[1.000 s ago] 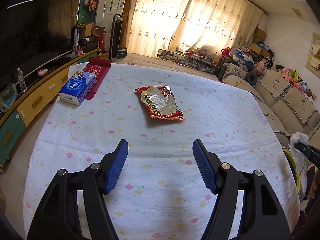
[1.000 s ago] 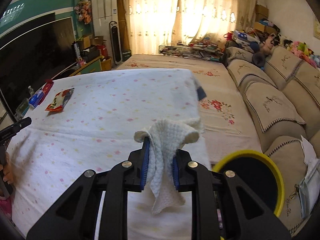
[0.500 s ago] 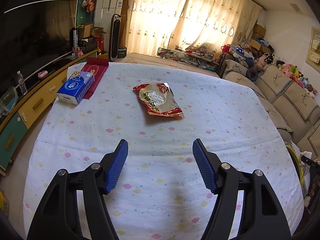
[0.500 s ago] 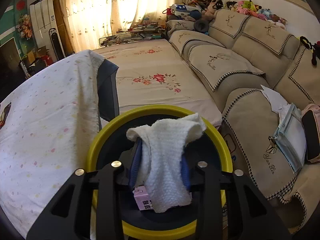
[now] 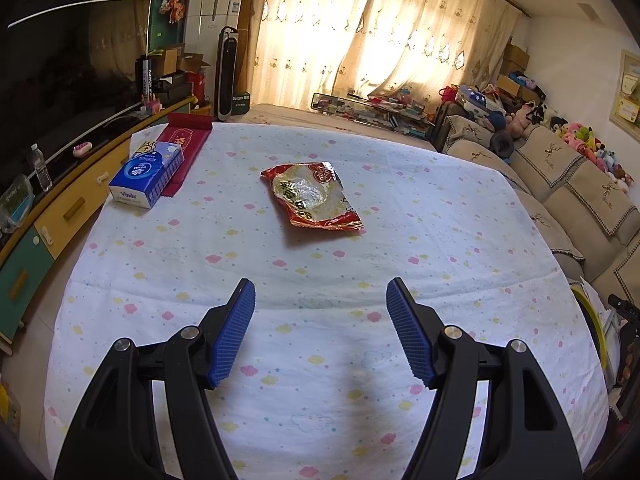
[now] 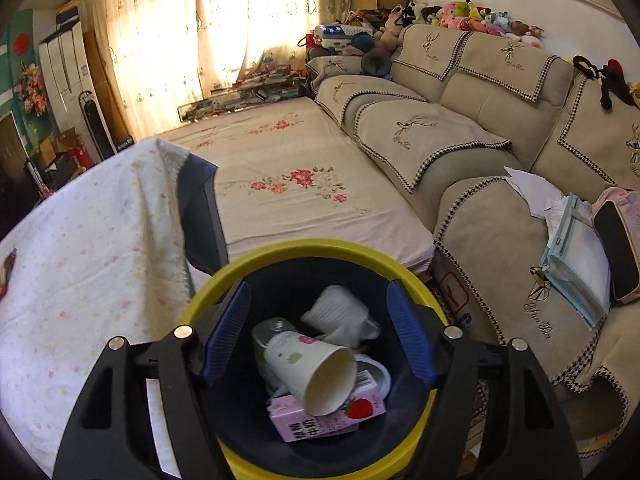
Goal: Collect trash
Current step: 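Reach the left tool to the red snack bag and grasp it, then carry the snack bag over the bin and open the left tool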
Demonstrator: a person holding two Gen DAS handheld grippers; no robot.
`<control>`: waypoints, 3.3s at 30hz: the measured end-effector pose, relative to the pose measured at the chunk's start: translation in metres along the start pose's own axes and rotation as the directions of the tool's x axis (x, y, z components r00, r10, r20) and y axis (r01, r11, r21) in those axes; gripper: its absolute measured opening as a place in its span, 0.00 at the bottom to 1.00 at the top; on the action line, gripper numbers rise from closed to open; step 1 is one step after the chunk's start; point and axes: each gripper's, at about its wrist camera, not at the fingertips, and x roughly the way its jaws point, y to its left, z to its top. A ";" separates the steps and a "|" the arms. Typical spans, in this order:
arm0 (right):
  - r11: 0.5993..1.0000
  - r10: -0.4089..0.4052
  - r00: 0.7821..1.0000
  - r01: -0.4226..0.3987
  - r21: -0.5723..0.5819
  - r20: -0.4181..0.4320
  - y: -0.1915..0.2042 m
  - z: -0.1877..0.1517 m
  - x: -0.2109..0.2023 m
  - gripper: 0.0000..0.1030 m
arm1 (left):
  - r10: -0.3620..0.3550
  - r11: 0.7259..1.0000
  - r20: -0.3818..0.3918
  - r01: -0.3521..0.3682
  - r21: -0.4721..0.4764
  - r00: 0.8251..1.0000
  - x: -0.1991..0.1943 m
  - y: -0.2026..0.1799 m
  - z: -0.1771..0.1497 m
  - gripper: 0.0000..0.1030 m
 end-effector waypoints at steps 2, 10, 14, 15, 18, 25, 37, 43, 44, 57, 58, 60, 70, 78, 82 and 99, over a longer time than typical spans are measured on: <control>0.998 0.057 0.998 -0.056 -0.015 0.021 0.013 -0.002 -0.011 0.67 | 0.000 1.000 0.000 0.000 0.002 1.000 0.000 -0.001 0.000 0.66; 0.954 0.290 0.952 -0.279 -0.105 0.103 0.090 -0.016 -0.038 0.71 | 0.059 0.998 -0.008 -0.058 0.016 0.998 0.006 -0.007 0.004 0.71; 0.928 0.341 0.934 -0.318 -0.193 0.104 0.134 -0.025 -0.037 0.71 | 0.046 0.999 -0.077 -0.047 -0.007 0.996 0.018 -0.011 0.010 0.76; 0.924 0.345 0.933 -0.318 -0.213 0.104 0.142 -0.026 -0.037 0.71 | 0.047 0.999 -0.093 -0.048 -0.001 0.995 0.022 -0.014 0.013 0.76; 0.913 0.348 0.931 -0.310 -0.266 0.111 0.155 -0.031 -0.042 0.74 | 0.066 0.998 -0.122 -0.064 0.023 0.990 0.038 -0.025 0.026 0.82; 0.924 0.344 0.932 -0.315 -0.217 0.112 0.148 -0.028 -0.037 0.77 | 0.162 0.987 -0.176 -0.160 0.022 0.971 0.094 -0.033 0.069 0.82; 0.925 0.346 0.937 -0.331 -0.188 0.053 0.148 -0.025 -0.025 0.77 | 0.283 0.956 -0.255 -0.294 -0.004 0.925 0.158 -0.013 0.103 0.82; 0.924 0.350 0.936 -0.338 -0.177 0.037 0.145 -0.025 -0.021 0.78 | 0.284 0.957 -0.244 -0.292 0.007 0.927 0.165 -0.016 0.111 0.70; 0.925 0.349 0.936 -0.338 -0.173 0.036 0.144 -0.025 -0.021 0.78 | 0.283 0.957 -0.240 -0.289 0.011 0.928 0.165 -0.017 0.112 0.66; 0.924 0.351 0.936 -0.341 -0.172 0.029 0.143 -0.024 -0.020 0.80 | 0.231 0.970 -0.137 -0.218 0.103 0.963 0.103 -0.054 0.083 0.46; 0.924 0.352 0.936 -0.342 -0.171 0.027 0.143 -0.024 -0.020 0.80 | 0.218 0.971 -0.121 -0.203 0.126 0.968 0.092 -0.062 0.080 0.46; 0.924 0.353 0.935 -0.344 -0.168 0.024 0.142 -0.024 -0.019 0.80 | 0.197 0.970 -0.099 -0.179 0.162 0.975 0.071 -0.076 0.073 0.46; 0.917 0.379 0.920 -0.358 -0.175 0.104 0.133 -0.027 -0.036 0.80 | 0.026 0.955 -0.086 0.001 0.297 0.996 -0.005 -0.173 0.052 0.46; 0.958 0.288 0.929 -0.277 -0.080 0.231 0.044 -0.030 -0.075 0.84 | -0.121 0.893 -0.116 0.159 0.421 0.986 -0.020 -0.282 0.037 0.46; 0.981 0.182 0.952 -0.193 0.020 0.245 -0.012 -0.039 -0.079 0.84 | -0.202 0.848 -0.156 0.252 0.467 0.967 -0.023 -0.342 0.026 0.46; 0.971 -0.001 0.986 -0.039 0.234 0.169 -0.113 -0.069 -0.066 0.84 | -0.235 0.726 -0.479 0.480 0.492 0.846 0.090 -0.520 -0.057 0.62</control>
